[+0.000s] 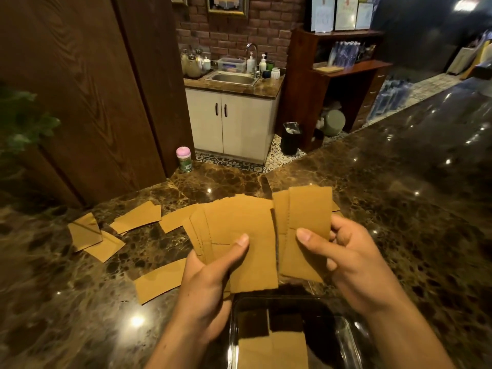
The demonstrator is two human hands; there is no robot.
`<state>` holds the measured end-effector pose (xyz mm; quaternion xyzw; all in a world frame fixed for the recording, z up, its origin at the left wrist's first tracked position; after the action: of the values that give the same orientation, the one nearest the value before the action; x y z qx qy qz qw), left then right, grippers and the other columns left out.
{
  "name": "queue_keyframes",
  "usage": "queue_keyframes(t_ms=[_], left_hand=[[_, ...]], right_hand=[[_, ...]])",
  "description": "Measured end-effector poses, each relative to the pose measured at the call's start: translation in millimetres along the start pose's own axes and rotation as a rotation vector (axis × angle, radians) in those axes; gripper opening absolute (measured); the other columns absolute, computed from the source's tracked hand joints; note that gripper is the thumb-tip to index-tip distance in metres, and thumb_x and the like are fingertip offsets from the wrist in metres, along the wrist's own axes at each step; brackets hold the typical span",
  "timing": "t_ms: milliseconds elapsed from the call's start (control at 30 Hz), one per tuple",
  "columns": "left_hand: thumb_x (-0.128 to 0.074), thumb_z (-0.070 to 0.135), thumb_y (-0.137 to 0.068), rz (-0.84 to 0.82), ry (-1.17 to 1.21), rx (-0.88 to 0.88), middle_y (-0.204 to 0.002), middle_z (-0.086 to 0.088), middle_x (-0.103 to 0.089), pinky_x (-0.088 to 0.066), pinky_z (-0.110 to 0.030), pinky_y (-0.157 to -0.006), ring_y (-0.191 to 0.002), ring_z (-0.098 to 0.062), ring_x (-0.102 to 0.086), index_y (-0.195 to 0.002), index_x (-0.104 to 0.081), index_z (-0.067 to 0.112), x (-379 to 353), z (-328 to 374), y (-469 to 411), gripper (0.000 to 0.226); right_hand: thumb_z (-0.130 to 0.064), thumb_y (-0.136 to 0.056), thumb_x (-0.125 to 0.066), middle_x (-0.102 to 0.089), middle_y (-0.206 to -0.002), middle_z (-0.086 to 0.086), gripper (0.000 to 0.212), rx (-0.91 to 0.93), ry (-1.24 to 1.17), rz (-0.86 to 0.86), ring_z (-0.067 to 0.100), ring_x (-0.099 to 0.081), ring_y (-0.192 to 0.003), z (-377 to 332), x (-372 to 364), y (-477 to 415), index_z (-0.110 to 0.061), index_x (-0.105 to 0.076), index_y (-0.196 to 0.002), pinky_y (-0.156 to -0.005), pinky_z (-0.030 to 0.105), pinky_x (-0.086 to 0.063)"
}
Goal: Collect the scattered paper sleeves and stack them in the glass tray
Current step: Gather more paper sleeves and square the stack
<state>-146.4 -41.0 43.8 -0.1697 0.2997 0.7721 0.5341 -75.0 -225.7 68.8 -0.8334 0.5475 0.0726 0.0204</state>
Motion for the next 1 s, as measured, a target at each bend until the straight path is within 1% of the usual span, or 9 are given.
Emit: queue_keyframes(t_ms=[100, 200, 333, 400, 567, 800, 867, 933, 1000], left_hand=[[-0.074, 0.005, -0.071, -0.022, -0.083, -0.025, -0.091, -0.006, -0.08, -0.062, -0.033, -0.061, -0.082, -0.021, -0.077, -0.11, -0.065, 0.016, 2, 1, 0, 0.041], [-0.08, -0.003, -0.07, -0.14, -0.138, -0.027, -0.101, -0.014, -0.078, -0.061, -0.034, -0.066, -0.089, -0.028, -0.076, -0.1, -0.075, 0.016, -5, 2, 0, 0.036], [-0.072, -0.01, -0.063, -0.194, -0.102, -0.081, -0.095, -0.014, -0.079, -0.06, -0.03, -0.067, -0.085, -0.027, -0.077, -0.089, -0.079, 0.021, -9, 7, 2, 0.041], [-0.075, -0.018, -0.061, -0.114, -0.037, -0.099, -0.092, -0.013, -0.079, -0.061, -0.029, -0.064, -0.083, -0.025, -0.077, -0.099, -0.072, 0.014, 0, 9, -1, 0.05], [-0.085, -0.005, -0.061, -0.02, -0.049, -0.077, -0.106, -0.018, -0.076, -0.062, -0.036, -0.072, -0.097, -0.032, -0.074, -0.125, -0.055, 0.007, 18, 10, -7, 0.072], [-0.08, -0.001, -0.068, -0.201, -0.21, -0.051, -0.094, -0.019, -0.077, -0.061, -0.034, -0.064, -0.083, -0.031, -0.075, -0.092, -0.078, 0.014, 1, 10, -6, 0.028], [-0.079, 0.004, -0.074, -0.155, -0.152, -0.027, -0.091, -0.015, -0.078, -0.061, -0.033, -0.062, -0.078, -0.027, -0.076, -0.089, -0.08, 0.018, 3, 9, -5, 0.02], [-0.075, 0.012, -0.081, -0.11, -0.003, 0.008, -0.104, -0.021, -0.075, -0.063, -0.041, -0.069, -0.086, -0.033, -0.075, -0.111, -0.072, 0.011, 7, 8, -6, 0.03], [-0.072, 0.014, -0.082, -0.037, 0.062, 0.031, -0.109, -0.021, -0.074, -0.063, -0.044, -0.073, -0.09, -0.035, -0.075, -0.124, -0.06, 0.007, 13, 9, -5, 0.044]], right_hand=[[-0.013, -0.081, -0.071, -0.08, -0.102, 0.008, 0.033, 0.012, 0.021, -0.093, 0.019, -0.077, -0.09, -20, 2, -5, -0.014, -0.075, -0.113, -0.069, 0.027, -0.061], [-0.016, -0.088, -0.075, -0.079, -0.107, 0.008, 0.028, 0.037, 0.199, -0.166, 0.024, -0.075, -0.097, -34, -5, -15, -0.016, -0.074, -0.116, -0.079, 0.032, -0.062], [-0.022, -0.084, -0.069, -0.079, -0.109, 0.008, 0.037, 0.098, 0.158, 0.004, 0.026, -0.076, -0.1, -33, -6, -22, -0.017, -0.07, -0.121, -0.079, 0.035, -0.063], [-0.024, -0.083, -0.069, -0.08, -0.108, 0.007, 0.038, 0.073, 0.132, 0.003, 0.023, -0.077, -0.097, -27, -8, -18, -0.019, -0.07, -0.121, -0.074, 0.031, -0.063], [-0.028, -0.089, -0.069, -0.078, -0.105, -0.008, 0.033, 0.016, 0.33, -0.178, 0.01, -0.074, -0.095, -22, -16, -11, -0.025, -0.067, -0.122, -0.075, 0.024, -0.059], [-0.02, -0.095, -0.069, -0.071, -0.109, -0.003, 0.031, 0.122, 0.629, -0.447, 0.018, -0.071, -0.1, -35, -37, -15, -0.026, -0.065, -0.125, -0.08, 0.032, -0.06], [-0.019, -0.092, -0.072, -0.073, -0.108, -0.004, 0.032, 0.139, 0.599, -0.373, 0.017, -0.072, -0.1, -35, -36, -17, -0.026, -0.068, -0.123, -0.081, 0.035, -0.061], [-0.023, -0.087, -0.074, -0.076, -0.107, -0.004, 0.034, 0.164, 0.474, -0.176, 0.016, -0.074, -0.099, -34, -27, -19, -0.023, -0.07, -0.121, -0.082, 0.039, -0.063], [-0.025, -0.084, -0.073, -0.078, -0.104, -0.002, 0.034, 0.161, 0.35, -0.066, 0.015, -0.075, -0.096, -26, -21, -16, -0.02, -0.072, -0.118, -0.076, 0.033, -0.063]])
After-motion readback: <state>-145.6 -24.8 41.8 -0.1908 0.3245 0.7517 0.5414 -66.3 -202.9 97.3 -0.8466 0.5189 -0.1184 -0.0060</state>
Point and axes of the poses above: each hand's wrist, its own y-axis away from the middle knuckle, its own x-axis out of the back of the hand, z = x × y, the point moved 6 cm from there along -y, towards the middle knuckle
